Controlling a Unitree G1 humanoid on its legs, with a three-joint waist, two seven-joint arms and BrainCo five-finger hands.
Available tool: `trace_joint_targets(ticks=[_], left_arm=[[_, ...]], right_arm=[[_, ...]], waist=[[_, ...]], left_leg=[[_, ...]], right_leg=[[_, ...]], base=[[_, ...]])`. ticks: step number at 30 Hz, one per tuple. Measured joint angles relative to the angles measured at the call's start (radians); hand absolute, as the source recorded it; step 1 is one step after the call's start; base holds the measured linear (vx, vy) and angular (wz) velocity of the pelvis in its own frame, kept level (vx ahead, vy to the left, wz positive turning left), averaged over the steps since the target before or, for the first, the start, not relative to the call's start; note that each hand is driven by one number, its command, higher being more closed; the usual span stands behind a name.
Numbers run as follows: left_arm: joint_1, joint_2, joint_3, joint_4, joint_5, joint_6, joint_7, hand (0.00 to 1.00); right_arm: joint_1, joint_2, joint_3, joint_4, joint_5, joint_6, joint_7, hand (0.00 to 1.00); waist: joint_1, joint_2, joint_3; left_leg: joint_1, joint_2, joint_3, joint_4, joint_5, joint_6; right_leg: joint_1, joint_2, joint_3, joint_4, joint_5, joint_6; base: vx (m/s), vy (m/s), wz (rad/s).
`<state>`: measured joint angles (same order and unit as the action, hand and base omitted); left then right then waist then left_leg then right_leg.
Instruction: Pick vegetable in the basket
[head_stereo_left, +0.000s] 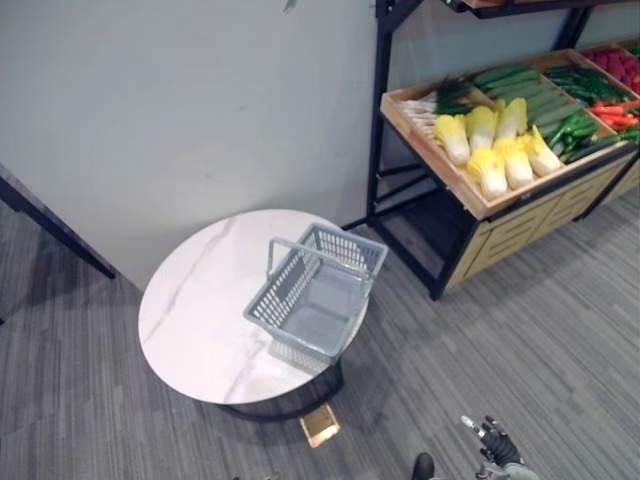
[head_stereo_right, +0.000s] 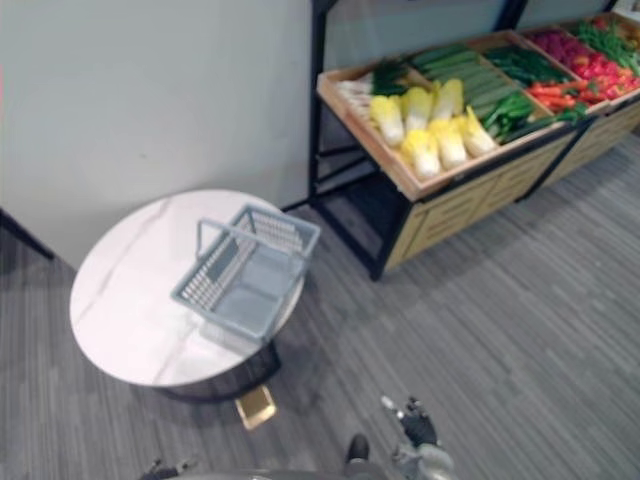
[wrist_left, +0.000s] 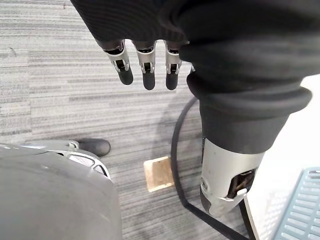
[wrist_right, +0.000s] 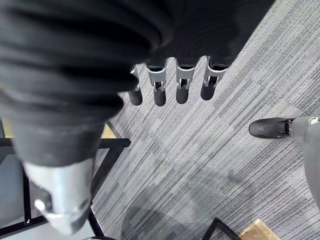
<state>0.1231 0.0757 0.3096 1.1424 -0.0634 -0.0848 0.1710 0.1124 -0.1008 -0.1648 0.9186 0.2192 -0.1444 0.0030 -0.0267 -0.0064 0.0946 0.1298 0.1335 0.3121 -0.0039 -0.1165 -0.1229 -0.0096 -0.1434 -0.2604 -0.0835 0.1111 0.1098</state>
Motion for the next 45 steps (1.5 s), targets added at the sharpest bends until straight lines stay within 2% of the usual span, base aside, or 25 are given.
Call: trace_joint_targets(ticks=[8, 11, 12, 15, 17, 20, 22, 25, 28, 30, 35, 37, 42, 45], left_arm=[[-0.005, 0.006, -0.031, -0.001, 0.002, -0.001, -0.001, 0.0], [-0.009, 0.01, -0.044, -0.012, 0.005, -0.01, 0.0, 0.0], [-0.011, 0.016, -0.061, -0.012, 0.007, -0.024, 0.0, 0.0], [-0.013, 0.018, -0.104, -0.039, 0.012, -0.047, 0.0, 0.0], [-0.014, 0.02, -0.11, -0.046, 0.023, -0.053, 0.0, 0.0], [-0.013, 0.028, -0.115, -0.046, 0.038, -0.058, 0.001, 0.0], [-0.013, 0.034, -0.115, -0.048, 0.039, -0.058, 0.004, 0.0], [-0.013, 0.035, -0.115, -0.048, 0.038, -0.058, 0.011, 0.0], [-0.013, 0.035, -0.115, -0.049, 0.038, -0.058, 0.019, 0.0], [-0.013, 0.035, -0.115, -0.049, 0.038, -0.058, 0.02, 0.0], [-0.022, 0.034, -0.11, -0.052, 0.037, -0.058, 0.022, 0.0], [-0.044, 0.034, -0.106, -0.053, 0.035, -0.058, 0.023, 0.0], [-0.052, 0.035, -0.106, -0.07, 0.027, -0.059, 0.044, 0.0], [-0.062, 0.036, -0.107, -0.07, 0.027, -0.059, 0.056, 0.0]], right_arm=[[0.003, -0.012, -0.062, 0.026, 0.0, 0.002, -0.016, 0.0], [-0.013, -0.036, -0.062, -0.104, -0.002, 0.009, -0.033, 0.0], [-0.034, -0.053, -0.06, -0.2, -0.006, 0.008, -0.043, 0.0], [-0.127, -0.141, -0.02, -0.358, -0.027, -0.011, -0.06, 0.0], [-0.203, -0.17, -0.008, -0.411, -0.061, -0.023, -0.073, 0.0], [-0.311, -0.196, 0.042, -0.474, -0.121, -0.029, -0.091, 0.0], [-0.371, -0.198, 0.083, -0.494, -0.16, -0.029, -0.109, 0.0], [-0.442, -0.199, 0.139, -0.516, -0.185, -0.029, -0.129, 0.0], [-0.548, -0.199, 0.213, -0.514, -0.221, -0.029, -0.134, 0.0], [-0.642, -0.198, 0.265, -0.495, -0.223, -0.028, -0.138, 0.0], [-0.87, -0.204, 0.335, -0.349, -0.293, -0.004, -0.155, 0.0], [-0.945, -0.219, 0.343, -0.307, -0.301, 0.01, -0.156, 0.0], [-1.076, -0.24, 0.348, -0.164, -0.339, 0.035, -0.175, 0.0], [-1.158, -0.255, 0.343, -0.078, -0.38, 0.047, -0.195, 0.0]], waist=[[-0.002, 0.005, 0.001], [-0.002, 0.006, -0.001], [-0.004, 0.007, 0.0], [0.001, 0.011, 0.017], [0.002, 0.012, 0.032], [0.012, 0.009, 0.059], [0.038, 0.001, 0.075], [0.055, 0.0, 0.091], [0.06, -0.003, 0.119], [0.073, -0.006, 0.141], [0.102, -0.021, 0.18], [0.119, -0.022, 0.205], [0.14, -0.027, 0.225], [0.144, -0.028, 0.252]], left_leg=[[-0.013, 0.01, 0.012, 0.008, -0.003, -0.003], [-0.056, 0.014, 0.033, 0.01, -0.005, -0.005], [-0.078, 0.013, 0.038, 0.013, -0.004, -0.004], [-0.107, 0.007, 0.026, 0.024, -0.002, -0.002], [-0.112, 0.005, 0.002, 0.024, -0.001, -0.001], [-0.127, 0.0, -0.02, 0.027, 0.001, 0.001], [-0.132, -0.002, -0.028, 0.028, 0.002, 0.003], [-0.152, -0.007, -0.058, 0.035, 0.004, 0.005], [-0.169, -0.014, -0.081, 0.044, 0.005, 0.008], [-0.181, -0.018, -0.096, 0.047, 0.009, 0.014], [-0.218, -0.023, -0.11, 0.063, 0.015, 0.021], [-0.242, -0.024, -0.125, 0.079, 0.017, 0.024], [-0.273, -0.028, -0.163, 0.095, 0.02, 0.028], [-0.287, -0.032, -0.175, 0.105, 0.021, 0.03]], right_leg=[[-0.013, 0.008, 0.019, -0.014, 0.0, 0.001], [-0.065, 0.007, 0.04, -0.021, 0.014, -0.007], [-0.089, 0.005, 0.047, -0.021, 0.023, -0.004], [-0.107, 0.004, 0.036, -0.021, 0.034, -0.009], [-0.107, 0.002, 0.017, -0.021, 0.034, -0.009], [-0.108, -0.002, -0.004, -0.021, 0.034, -0.009], [-0.108, -0.004, -0.011, -0.021, 0.034, -0.009], [-0.108, -0.013, -0.036, -0.021, 0.034, -0.008], [-0.109, -0.023, -0.052, -0.021, 0.035, -0.008], [-0.111, -0.028, -0.064, -0.021, 0.037, -0.006], [-0.133, -0.034, -0.071, -0.021, 0.05, -0.008], [-0.14, -0.036, -0.077, -0.021, 0.059, -0.01], [-0.14, -0.042, -0.103, -0.021, 0.059, -0.01], [-0.143, -0.047, -0.111, -0.021, 0.06, -0.009]], base=[[0.0, -0.003, -0.05], [-0.02, -0.023, -0.21], [0.0, -0.018, -0.16], [0.03, -0.013, 0.08], [0.04, -0.012, 0.24], [0.02, -0.009, 0.22], [0.02, 0.003, 0.16], [0.01, -0.002, 0.23], [-0.02, 0.003, 0.23], [-0.03, -0.008, 0.18], [-0.04, -0.006, 0.08], [-0.04, 0.002, 0.19], [-0.02, 0.004, 0.19], [-0.02, 0.012, 0.13]])
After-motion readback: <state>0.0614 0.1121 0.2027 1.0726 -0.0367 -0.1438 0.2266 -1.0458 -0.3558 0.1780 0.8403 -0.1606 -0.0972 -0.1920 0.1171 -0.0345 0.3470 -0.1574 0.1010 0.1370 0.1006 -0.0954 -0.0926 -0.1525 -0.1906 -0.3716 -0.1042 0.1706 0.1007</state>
